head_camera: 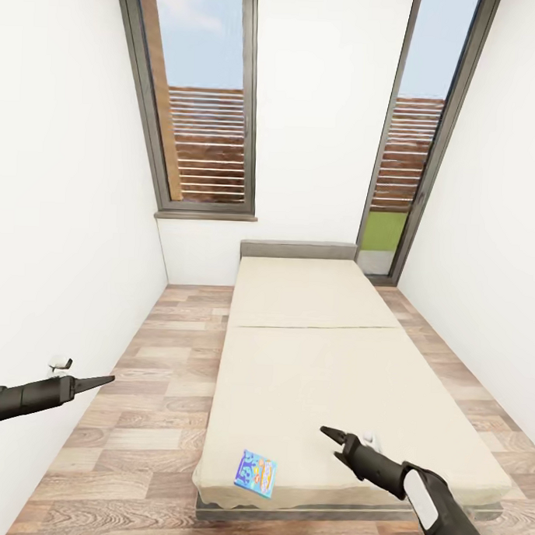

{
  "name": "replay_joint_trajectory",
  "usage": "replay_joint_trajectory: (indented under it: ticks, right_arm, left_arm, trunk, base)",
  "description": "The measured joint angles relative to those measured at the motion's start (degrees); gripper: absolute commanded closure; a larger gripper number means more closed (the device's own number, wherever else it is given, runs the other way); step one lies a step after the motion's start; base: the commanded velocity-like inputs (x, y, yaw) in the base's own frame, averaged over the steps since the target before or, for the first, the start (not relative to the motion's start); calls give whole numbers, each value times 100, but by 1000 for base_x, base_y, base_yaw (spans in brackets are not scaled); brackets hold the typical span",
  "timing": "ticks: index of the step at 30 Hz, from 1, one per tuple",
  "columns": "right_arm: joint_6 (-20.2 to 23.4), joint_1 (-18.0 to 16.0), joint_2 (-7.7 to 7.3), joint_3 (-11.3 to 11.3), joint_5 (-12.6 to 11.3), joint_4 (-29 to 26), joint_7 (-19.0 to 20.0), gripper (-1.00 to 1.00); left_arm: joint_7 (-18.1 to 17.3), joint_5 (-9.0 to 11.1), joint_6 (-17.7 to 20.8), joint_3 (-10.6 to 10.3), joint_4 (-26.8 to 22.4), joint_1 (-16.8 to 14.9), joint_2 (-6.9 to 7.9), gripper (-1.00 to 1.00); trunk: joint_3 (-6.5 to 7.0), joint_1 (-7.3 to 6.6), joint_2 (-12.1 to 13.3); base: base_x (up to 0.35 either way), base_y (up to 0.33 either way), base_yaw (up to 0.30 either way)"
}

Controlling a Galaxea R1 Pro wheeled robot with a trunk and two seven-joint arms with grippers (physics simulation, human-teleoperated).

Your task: Put all the toys in the child's room - the three board games (two on the bed and one on the table), the two jigsaw puzzles on the table, and the tennis ball on the table - inside the toy box on the table in the child's room.

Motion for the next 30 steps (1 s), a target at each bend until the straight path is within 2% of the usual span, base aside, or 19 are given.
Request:
replay_joint_trajectory:
  ticks: [6, 11, 30]
  right_arm:
    - [-208, 2, -4, -12, -17, 813, 51, -100]
    - [-293, 1, -2, -17, -29, 1172, 63, -100]
    - [-19, -89, 145, -210, -114, 1314, 9, -100]
  left_arm:
    - [0, 0, 2, 0, 0, 0, 1, -100]
    - [0, 0, 5, -1, 3, 0, -2, -100]
    - [0, 5, 40, 0, 2, 0, 4, -100]
  trunk:
    - [0, 0, 0]
    - [1, 0, 0]
    - [1, 0, 0]
  base:
    - [0, 0, 0]
    - [0, 0, 0]
    - [0, 0, 0]
